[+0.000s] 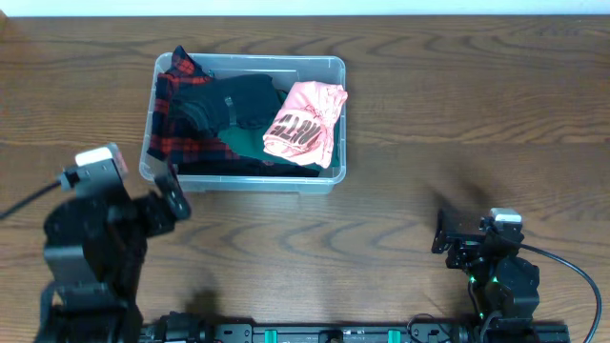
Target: Pack container
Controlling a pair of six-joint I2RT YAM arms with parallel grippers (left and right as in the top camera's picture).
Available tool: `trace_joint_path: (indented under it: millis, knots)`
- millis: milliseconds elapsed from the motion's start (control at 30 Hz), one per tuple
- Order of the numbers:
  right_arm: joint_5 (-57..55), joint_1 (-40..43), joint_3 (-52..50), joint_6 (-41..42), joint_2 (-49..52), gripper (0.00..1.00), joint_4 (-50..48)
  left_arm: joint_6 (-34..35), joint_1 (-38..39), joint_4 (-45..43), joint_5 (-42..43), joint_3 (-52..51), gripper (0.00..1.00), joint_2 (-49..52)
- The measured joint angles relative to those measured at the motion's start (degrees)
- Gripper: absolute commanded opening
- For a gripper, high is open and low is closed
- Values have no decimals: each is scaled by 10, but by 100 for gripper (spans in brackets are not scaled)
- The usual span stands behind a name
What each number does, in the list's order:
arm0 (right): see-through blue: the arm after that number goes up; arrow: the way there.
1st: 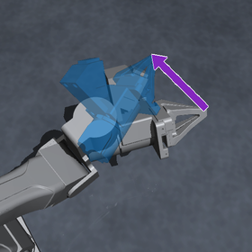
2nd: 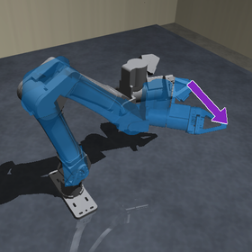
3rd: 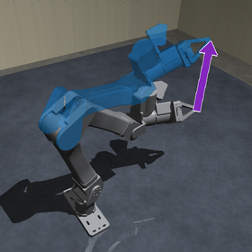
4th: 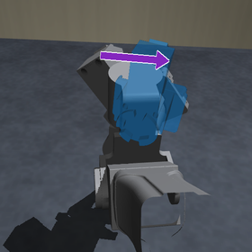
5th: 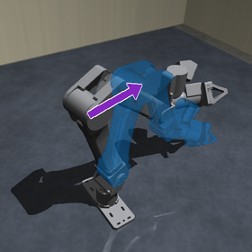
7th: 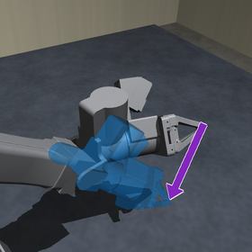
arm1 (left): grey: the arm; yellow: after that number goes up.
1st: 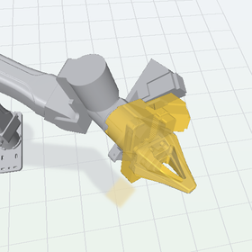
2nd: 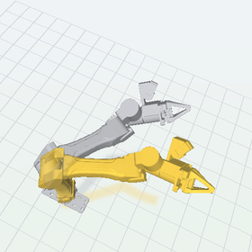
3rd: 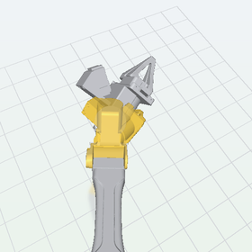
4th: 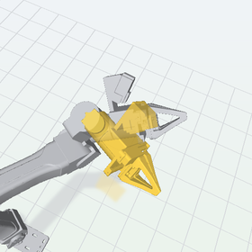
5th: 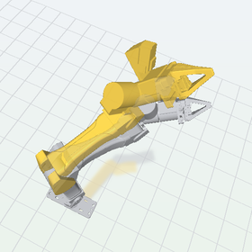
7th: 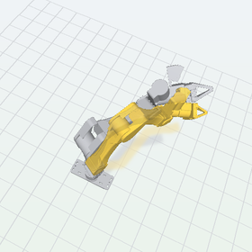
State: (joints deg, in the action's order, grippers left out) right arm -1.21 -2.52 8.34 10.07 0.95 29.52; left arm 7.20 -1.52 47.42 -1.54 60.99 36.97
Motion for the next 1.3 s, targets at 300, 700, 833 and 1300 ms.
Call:
trace_joint_path:
  millis: [300,700,833,1300]
  knots:
    - [0,0,0,0,0,99,0,-47,7,-77,25,-123,98,-123]
    - [0,0,-1,0,0,99,0,-62,7,-134,43,-227,98,-220]
    - [0,0,-1,0,0,99,0,-62,7,-134,43,-241,98,-238]
    - [0,0,-1,0,0,99,0,-62,7,-134,43,-297,98,-312]
